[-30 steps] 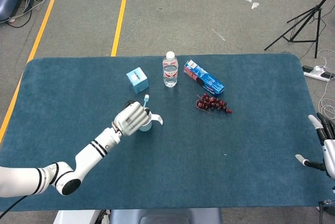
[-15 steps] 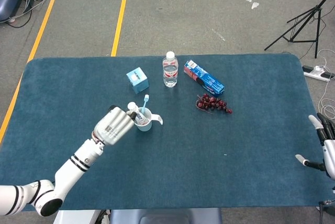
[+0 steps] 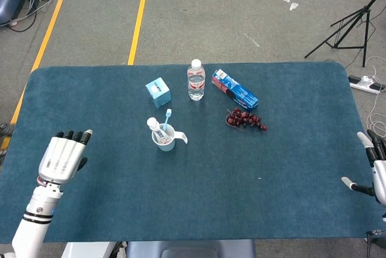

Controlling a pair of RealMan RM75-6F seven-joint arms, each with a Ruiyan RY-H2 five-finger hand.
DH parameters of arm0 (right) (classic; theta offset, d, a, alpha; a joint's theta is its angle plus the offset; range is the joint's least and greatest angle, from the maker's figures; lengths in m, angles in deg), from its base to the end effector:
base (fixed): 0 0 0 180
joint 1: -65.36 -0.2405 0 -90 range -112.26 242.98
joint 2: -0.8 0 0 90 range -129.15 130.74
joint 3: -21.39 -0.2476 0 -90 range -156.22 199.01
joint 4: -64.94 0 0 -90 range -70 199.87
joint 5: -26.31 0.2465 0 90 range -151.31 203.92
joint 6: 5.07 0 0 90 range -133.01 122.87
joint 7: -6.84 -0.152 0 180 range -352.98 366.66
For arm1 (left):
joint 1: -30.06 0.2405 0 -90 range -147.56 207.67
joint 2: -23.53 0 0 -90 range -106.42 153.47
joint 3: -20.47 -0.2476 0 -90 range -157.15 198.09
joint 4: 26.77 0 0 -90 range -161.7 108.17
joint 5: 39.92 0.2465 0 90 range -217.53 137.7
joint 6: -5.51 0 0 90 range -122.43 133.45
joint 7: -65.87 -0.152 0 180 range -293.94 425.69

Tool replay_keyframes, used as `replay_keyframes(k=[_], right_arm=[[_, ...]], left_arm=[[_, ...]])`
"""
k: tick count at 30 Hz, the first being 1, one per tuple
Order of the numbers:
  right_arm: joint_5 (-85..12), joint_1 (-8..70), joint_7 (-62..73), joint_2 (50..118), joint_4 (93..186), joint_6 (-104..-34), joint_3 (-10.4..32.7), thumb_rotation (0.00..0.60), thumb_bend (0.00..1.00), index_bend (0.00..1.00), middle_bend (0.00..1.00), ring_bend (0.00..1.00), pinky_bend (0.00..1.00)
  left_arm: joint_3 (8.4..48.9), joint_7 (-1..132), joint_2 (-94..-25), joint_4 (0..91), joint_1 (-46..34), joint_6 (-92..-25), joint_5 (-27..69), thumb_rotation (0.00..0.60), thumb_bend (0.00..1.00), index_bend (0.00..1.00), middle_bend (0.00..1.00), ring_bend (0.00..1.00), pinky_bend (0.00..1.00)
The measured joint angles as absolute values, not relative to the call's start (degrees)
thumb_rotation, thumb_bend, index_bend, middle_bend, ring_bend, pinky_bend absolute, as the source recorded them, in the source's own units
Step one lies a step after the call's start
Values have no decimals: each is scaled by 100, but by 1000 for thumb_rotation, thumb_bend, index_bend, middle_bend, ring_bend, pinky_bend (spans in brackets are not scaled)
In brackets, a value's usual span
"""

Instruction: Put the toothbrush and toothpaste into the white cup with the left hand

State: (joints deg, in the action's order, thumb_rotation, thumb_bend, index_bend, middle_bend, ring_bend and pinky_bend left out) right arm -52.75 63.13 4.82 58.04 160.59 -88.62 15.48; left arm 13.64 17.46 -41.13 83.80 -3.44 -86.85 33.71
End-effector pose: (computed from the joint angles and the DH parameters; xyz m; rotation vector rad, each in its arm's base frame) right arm -0.3378 -0.1881 0.1670 1.2462 -0.9330 0.8249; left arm -0.1803 0.2586 0.0965 -1.6236 -0.2961 -0.6664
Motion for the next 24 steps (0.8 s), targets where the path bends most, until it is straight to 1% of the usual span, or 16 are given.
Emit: replay_keyframes(k=[3,10,16,24], right_arm=[[-5274,6308,538,5824,16058,-8862,1550,600,0,26,0,0,261],[-5355,6290,720,5879,16089,-8841,1607,600,0,31,0,0,261],[-5329,6258,824,5923,16078,-8767,1623,600,0,33,0,0,261],[-5219,6213,911,5980,16023,-8667,1607,600,0,34,0,0,261]], left_arm=[[1352,2514,-4114,8208,-49,-8742,3383,600,30,313,399,360,399],[1387,4017,-4193,7517,573,-8668,3502,600,29,339,398,358,375],[1539,4648,-4402,6970,977,-8602,3604,600,28,343,398,356,367],[1731,5009,-4568,6613,1202,-8432,3615,600,29,348,398,356,364]])
